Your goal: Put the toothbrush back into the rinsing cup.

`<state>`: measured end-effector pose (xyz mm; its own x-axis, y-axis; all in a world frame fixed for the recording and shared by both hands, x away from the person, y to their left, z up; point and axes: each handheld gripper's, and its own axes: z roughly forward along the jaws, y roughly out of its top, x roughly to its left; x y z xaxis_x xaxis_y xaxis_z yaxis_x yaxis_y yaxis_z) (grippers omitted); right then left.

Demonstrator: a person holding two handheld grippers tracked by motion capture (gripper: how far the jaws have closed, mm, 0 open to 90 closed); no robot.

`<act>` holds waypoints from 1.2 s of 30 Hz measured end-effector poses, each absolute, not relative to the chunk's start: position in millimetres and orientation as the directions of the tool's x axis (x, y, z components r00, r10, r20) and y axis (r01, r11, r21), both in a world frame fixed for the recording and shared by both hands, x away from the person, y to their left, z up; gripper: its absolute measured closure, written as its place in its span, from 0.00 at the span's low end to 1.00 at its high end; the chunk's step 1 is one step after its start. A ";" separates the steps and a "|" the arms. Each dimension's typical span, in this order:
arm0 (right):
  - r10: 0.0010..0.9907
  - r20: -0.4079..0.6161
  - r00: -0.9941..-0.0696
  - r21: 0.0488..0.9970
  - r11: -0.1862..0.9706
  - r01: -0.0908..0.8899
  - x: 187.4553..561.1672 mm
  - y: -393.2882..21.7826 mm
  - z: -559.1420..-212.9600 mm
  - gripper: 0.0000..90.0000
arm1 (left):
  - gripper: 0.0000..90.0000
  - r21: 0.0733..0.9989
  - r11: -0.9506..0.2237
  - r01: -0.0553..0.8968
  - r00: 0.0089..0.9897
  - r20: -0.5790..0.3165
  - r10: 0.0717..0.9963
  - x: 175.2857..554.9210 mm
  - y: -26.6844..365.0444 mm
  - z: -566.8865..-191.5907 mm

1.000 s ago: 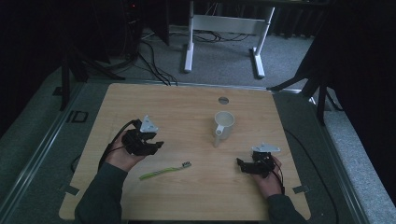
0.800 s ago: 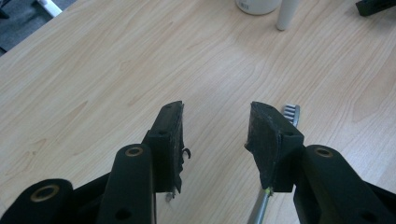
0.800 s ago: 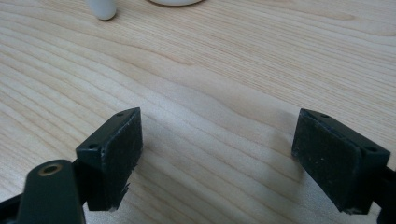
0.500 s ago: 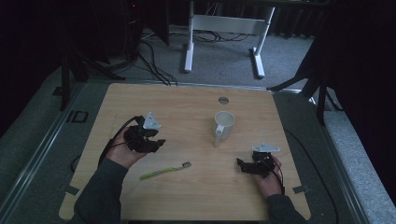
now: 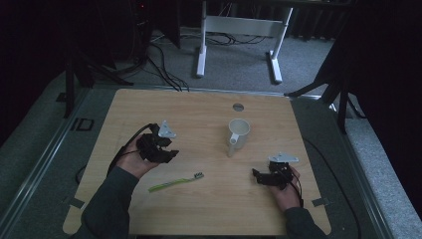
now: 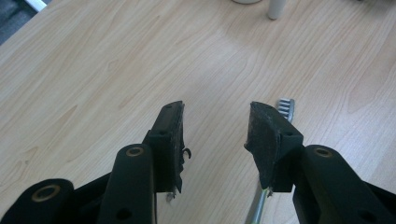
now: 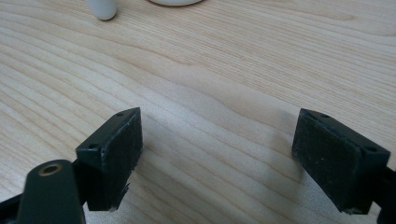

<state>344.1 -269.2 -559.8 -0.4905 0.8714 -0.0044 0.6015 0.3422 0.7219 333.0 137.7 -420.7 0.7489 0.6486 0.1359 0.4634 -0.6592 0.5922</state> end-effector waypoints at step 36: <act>0.871 -0.005 -0.490 0.722 0.342 0.601 344.1 -269.2 -559.8 0.18 | 0.63 0.526 -0.718 0.455 0.809 0.092 0.580 344.2 124.9 -434.1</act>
<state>344.1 -269.2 -559.8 -0.4904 0.8715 -0.0047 0.6014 0.3423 0.7219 344.2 124.9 -434.1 0.8091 0.5803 0.0922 0.4553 -0.7184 0.5260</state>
